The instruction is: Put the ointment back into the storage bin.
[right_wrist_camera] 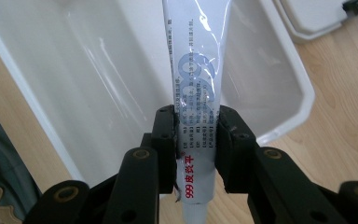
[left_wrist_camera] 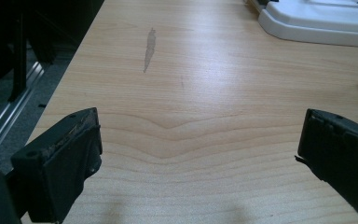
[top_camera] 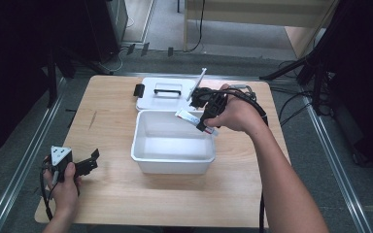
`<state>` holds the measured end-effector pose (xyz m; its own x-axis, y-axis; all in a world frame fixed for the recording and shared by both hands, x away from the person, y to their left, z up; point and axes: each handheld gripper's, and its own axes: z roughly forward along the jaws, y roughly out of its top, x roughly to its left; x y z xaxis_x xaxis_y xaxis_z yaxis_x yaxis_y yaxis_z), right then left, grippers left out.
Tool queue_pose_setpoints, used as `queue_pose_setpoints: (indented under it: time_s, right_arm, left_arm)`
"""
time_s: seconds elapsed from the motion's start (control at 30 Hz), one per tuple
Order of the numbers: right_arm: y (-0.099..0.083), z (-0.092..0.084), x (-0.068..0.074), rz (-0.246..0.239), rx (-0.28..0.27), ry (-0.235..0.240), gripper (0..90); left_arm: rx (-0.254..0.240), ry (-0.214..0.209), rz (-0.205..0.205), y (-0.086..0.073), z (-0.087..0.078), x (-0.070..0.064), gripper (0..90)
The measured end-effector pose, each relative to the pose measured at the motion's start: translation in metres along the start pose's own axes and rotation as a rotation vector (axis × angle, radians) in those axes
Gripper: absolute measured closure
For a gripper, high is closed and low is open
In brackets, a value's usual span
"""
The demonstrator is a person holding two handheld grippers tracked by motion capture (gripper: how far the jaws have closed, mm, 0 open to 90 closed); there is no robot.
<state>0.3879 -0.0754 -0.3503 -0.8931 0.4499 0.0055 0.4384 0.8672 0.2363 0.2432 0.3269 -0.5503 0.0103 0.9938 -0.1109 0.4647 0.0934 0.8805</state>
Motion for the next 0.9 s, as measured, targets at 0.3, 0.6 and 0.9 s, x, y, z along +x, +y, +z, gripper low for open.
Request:
queue_pose_setpoints:
  time_s: [0.3,0.6,0.9]
  right_arm:
    - [0.005,0.011,0.006,-0.116,-0.011,-0.002,72.1]
    - [0.005,0.021,0.008,-0.193,-0.024,0.017,72.0]
    - [0.002,0.033,0.005,-0.204,-0.038,0.029,72.0]
  left_arm:
    - [0.000,-0.003,0.000,0.000,0.000,0.000,0.3]
    - [0.001,-0.004,0.001,0.000,0.000,0.000,0.3]
    - [0.002,-0.005,-0.002,0.000,0.000,0.000,0.3]
